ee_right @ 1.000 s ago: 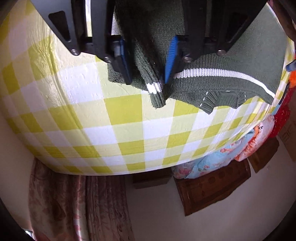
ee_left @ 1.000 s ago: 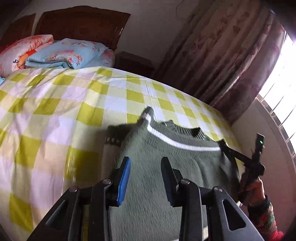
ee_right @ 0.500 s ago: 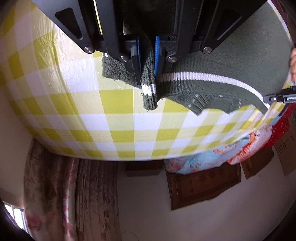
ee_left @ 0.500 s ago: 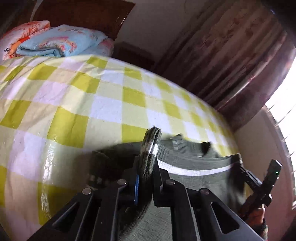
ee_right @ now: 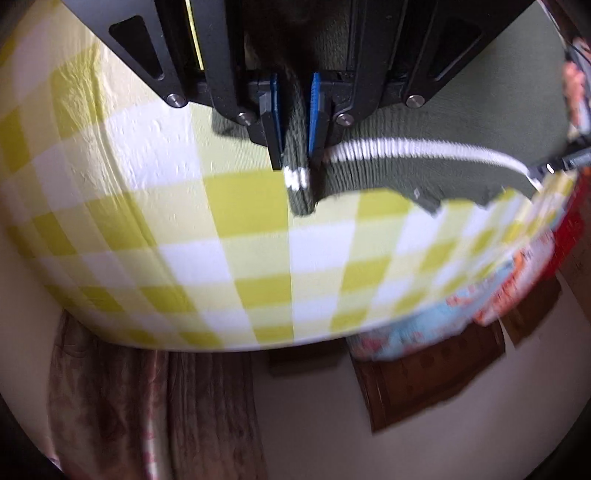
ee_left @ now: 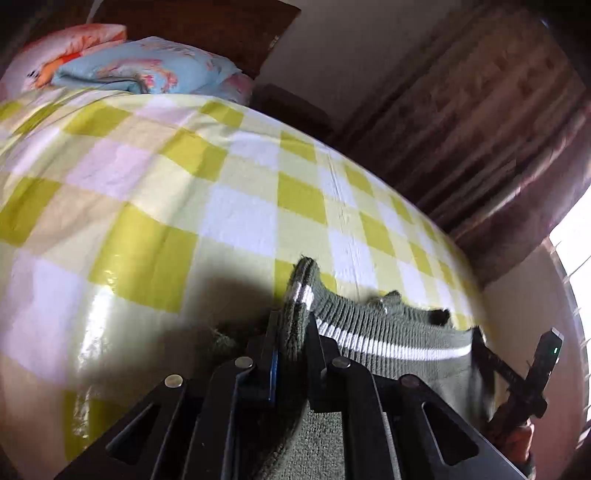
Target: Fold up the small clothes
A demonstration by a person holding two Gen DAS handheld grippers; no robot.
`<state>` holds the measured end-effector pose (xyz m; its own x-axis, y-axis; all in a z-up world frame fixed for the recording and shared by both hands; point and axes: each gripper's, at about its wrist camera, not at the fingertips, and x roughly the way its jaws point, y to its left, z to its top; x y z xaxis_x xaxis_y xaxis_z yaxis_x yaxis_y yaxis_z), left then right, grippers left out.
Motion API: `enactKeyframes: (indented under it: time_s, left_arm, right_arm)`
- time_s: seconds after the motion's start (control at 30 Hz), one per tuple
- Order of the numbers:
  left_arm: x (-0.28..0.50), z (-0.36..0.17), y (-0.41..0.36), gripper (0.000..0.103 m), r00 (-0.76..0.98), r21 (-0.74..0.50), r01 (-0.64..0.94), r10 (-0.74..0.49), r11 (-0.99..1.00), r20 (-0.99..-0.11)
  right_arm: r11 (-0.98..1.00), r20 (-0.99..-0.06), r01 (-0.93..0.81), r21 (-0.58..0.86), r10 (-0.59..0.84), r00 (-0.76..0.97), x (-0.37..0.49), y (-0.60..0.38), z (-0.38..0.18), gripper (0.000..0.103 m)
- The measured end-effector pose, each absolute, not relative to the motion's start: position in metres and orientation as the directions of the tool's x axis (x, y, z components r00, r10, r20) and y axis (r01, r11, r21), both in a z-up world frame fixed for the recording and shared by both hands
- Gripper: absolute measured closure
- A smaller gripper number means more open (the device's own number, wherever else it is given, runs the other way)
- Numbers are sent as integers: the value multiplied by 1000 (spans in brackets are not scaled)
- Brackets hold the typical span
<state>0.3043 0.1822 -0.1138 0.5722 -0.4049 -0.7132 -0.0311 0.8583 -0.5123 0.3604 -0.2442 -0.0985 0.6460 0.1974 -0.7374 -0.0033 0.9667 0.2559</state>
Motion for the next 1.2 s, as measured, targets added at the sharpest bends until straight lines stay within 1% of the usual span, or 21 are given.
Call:
enactKeyframes:
  time_s: [0.03,0.07,0.1,0.17,0.2,0.27,0.3,0.43,0.5,0.57,0.6,0.63,0.73,0.8,0.9,0.97,1.03,1.07,1.17,1.2]
  left_arm:
    - [301,-109,183,90,585,-502,-38,-388,864,-713]
    - [299,-105,183,88,596,-474,-48,-356,879,-720]
    - [296,-100,182,88,615,-444,-62,-316,894,-722]
    - [281,-84,180,87,691,-401,-105,-224,910,-688]
    - [275,-75,178,82,724,-403,-110,-204,908,-659]
    - [270,-59,165,75,766,-427,-68,-228,902,-601]
    - [274,-53,154,73,766,-418,-40,-241,908,-596]
    - [293,-53,86,73,703,-276,107,-269,955,-658]
    - [300,-68,60,73,655,-247,147,-282,958,-702]
    - [309,-91,44,73,574,-224,163,-277,961,-771]
    - [312,-105,41,74,538,-209,162,-264,964,-800]
    - [309,-108,44,73,560,-215,176,-277,961,-780]
    - [306,-108,66,73,552,-343,168,-377,924,-744]
    - [306,-112,83,73,544,-460,153,-463,875,-700]
    - [303,-116,103,74,550,-564,120,-527,817,-647]
    - [301,-117,108,74,556,-593,109,-543,798,-629]
    - [300,-115,107,74,558,-592,104,-539,800,-631]
    - [302,-115,105,74,559,-579,107,-531,808,-637]
    - [303,-116,107,74,559,-579,107,-531,808,-637]
    - [304,-117,109,74,559,-587,106,-536,803,-633]
  right_arm:
    - [967,-727,-8,255,198,658,358,-246,-95,24]
    - [966,-715,-7,258,196,671,355,-248,-91,0]
    - [964,-699,-1,265,193,689,352,-250,-86,0]
    - [960,-653,-10,281,199,731,342,-247,-75,0]
    - [962,-641,-20,272,196,742,340,-242,-69,0]
    - [970,-638,-66,234,204,743,340,-222,-61,0]
    - [973,-645,-106,207,217,732,342,-206,-59,0]
    - [960,-710,-249,124,261,653,355,-138,-70,0]
    - [947,-744,-304,106,278,608,360,-109,-84,0]
    - [944,-795,-325,61,243,556,366,-89,-101,0]
    - [945,-801,-325,35,221,557,367,-85,-102,0]
    - [945,-797,-325,37,224,560,367,-86,-103,0]
    - [959,-802,-278,55,209,560,370,-102,-106,0]
    - [974,-800,-225,0,135,585,370,-114,-103,0]
    - [989,-794,-130,-66,27,608,371,-147,-100,0]
    - [995,-794,-83,-60,3,608,374,-176,-104,0]
    - [997,-791,-70,31,67,608,376,-197,-105,0]
    - [998,-794,-56,39,65,605,377,-200,-104,0]
    - [998,-799,-64,-20,23,601,380,-191,-107,0]
    - [998,-799,-61,-17,24,601,380,-192,-107,0]
